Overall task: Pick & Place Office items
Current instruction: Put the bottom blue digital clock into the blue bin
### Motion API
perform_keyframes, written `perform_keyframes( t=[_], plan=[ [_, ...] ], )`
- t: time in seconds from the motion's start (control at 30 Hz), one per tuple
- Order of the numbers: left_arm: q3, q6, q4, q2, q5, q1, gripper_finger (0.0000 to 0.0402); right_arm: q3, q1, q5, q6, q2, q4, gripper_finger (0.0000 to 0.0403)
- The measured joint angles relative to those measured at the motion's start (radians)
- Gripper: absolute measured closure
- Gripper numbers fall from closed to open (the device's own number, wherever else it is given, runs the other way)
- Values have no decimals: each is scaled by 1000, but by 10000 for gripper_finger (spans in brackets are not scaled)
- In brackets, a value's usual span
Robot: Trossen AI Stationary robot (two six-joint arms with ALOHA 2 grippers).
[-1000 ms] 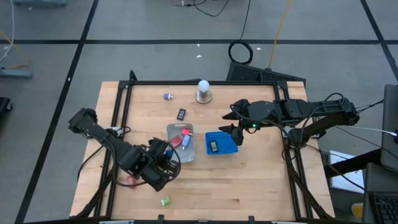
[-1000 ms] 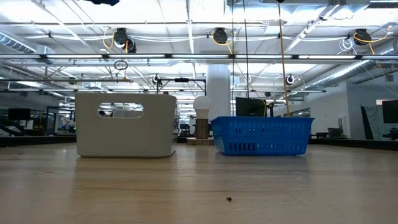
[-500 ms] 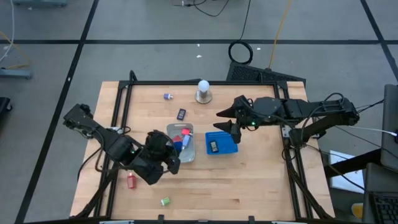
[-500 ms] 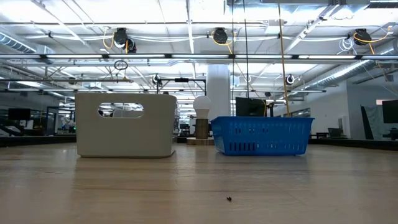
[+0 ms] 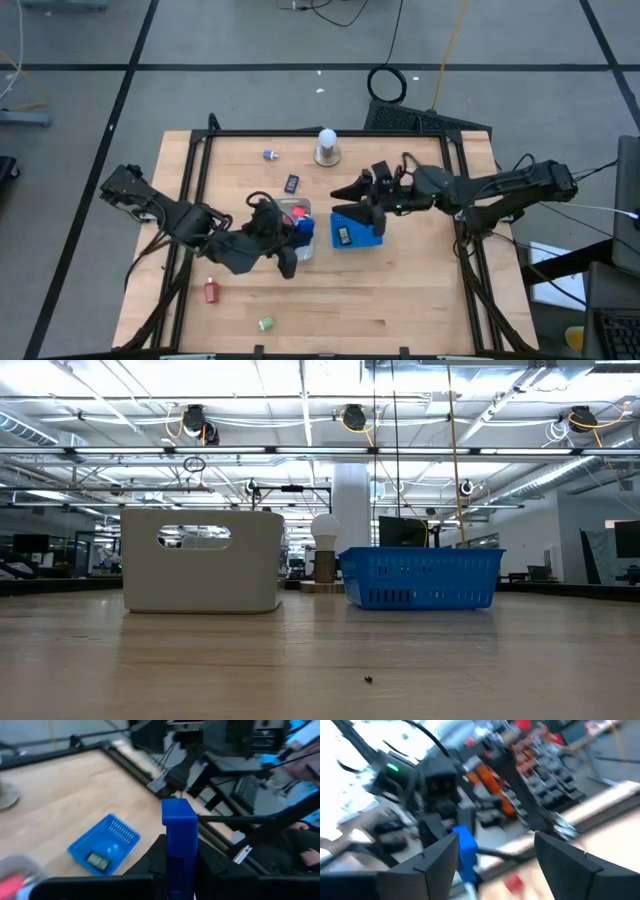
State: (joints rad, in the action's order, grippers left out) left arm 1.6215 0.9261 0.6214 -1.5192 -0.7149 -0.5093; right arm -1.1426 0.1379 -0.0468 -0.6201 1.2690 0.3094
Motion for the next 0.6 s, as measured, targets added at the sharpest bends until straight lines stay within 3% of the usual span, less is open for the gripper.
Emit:
perform_keyframes(
  t=[0.27,0.6],
  plan=[
    [0,-136,-162,0,14,14,356,97,0,18,-54,-1,294,128],
    [0,-173,-234,0,102,76,356,103,1,-7,-50,-1,330,134]
  ],
)
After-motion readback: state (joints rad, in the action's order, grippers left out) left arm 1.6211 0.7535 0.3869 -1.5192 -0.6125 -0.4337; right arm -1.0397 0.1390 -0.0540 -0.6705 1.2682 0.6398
